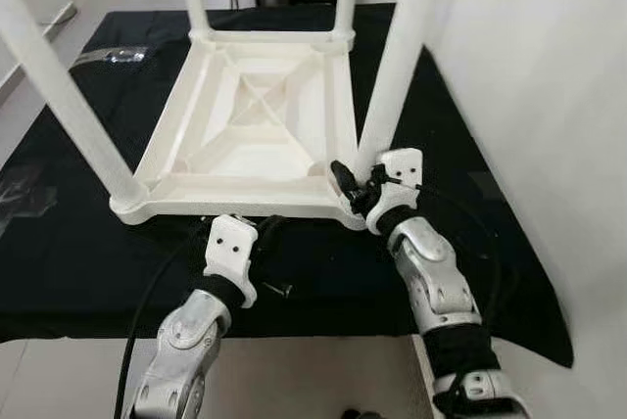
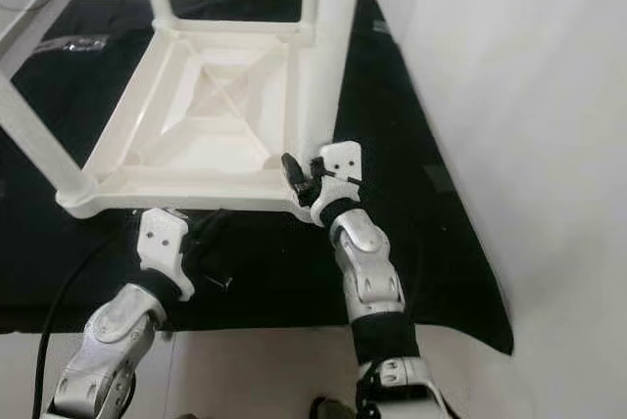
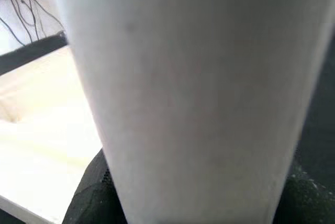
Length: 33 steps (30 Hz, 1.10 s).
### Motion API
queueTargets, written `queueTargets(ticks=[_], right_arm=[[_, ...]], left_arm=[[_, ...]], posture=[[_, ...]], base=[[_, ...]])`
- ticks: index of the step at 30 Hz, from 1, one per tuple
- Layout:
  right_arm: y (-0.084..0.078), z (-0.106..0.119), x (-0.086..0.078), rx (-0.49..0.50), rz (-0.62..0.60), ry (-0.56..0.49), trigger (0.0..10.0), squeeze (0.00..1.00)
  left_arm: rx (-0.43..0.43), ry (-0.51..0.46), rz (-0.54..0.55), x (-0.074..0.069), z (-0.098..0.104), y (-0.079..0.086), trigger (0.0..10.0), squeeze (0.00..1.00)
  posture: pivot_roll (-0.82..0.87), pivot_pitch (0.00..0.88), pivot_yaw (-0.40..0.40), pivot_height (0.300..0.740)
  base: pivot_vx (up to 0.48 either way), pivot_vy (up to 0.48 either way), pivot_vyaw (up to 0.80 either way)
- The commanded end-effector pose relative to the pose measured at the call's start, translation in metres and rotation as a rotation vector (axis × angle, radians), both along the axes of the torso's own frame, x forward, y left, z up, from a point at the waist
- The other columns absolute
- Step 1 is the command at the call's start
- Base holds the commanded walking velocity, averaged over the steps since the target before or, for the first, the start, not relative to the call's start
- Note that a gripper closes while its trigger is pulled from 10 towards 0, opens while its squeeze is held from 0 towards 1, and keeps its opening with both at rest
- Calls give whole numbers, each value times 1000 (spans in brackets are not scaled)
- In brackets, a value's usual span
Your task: Building children table
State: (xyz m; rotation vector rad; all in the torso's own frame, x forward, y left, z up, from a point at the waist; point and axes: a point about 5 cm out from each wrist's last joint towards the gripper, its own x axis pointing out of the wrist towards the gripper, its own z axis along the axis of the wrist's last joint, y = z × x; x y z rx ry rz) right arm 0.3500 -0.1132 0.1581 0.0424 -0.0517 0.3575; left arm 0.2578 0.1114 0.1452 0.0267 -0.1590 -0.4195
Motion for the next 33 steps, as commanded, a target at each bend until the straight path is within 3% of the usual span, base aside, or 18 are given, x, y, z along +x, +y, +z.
queueTargets(ticks=[1, 3, 4, 5, 9, 10, 14, 17, 23, 30, 33], right_arm=[[-5, -17, 3, 8, -42, 96, 10000, 0], [-3, -12, 6, -1, -23, 63, 10000, 0], [-2, -9, 7, -5, -8, 48, 10000, 973], [0, -7, 8, -7, 17, 38, 10000, 1000], [3, 0, 6, -16, 33, 31, 10000, 1000], [3, 9, 7, -2, 99, 23, 10000, 0], [-4, 34, 16, 16, 320, -18, 10000, 0], [-10, 44, 25, -45, 449, -25, 10000, 0], [-10, 51, 32, -66, 564, 7, 10000, 0], [-2, 49, 27, -95, 786, 66, 10000, 0], [-3, 47, 27, -99, 817, 74, 10000, 0]], left_arm=[[-4, 25, -5, -1, -5, 0, 10000, 0], [-2, 22, 0, -1, -4, 0, 10000, 0], [-2, 21, 1, -1, -4, 0, 10000, 0], [-2, 21, 2, -1, -4, 0, 10000, 0], [-3, 21, 1, -1, -4, 0, 10000, 0], [-5, 22, 0, -2, -4, 0, 10000, 0], [-7, 23, -2, -2, -4, -1, 10000, 0], [-9, 23, -3, -1, -4, -1, 10000, 0], [-10, 24, -3, -2, -5, -2, 10000, 0], [-7, 25, -2, -2, -5, -2, 10000, 0], [-5, 26, -2, -3, -5, -2, 10000, 0]], posture=[[28, 148, -8, 740], [34, 148, -13, 740], [34, 148, -14, 740], [34, 149, -15, 740], [36, 150, -16, 740], [36, 150, -16, 740], [33, 150, -19, 740], [36, 148, -21, 740], [49, 143, -24, 740], [63, 142, -22, 740], [65, 141, -19, 740]], base=[[0, 0, 0], [0, 0, 0], [0, 0, 0], [0, 0, 0], [0, 0, 0], [0, 0, 0], [0, 0, 0], [0, 0, 0], [0, 0, 0], [0, 0, 0], [0, 0, 0]])
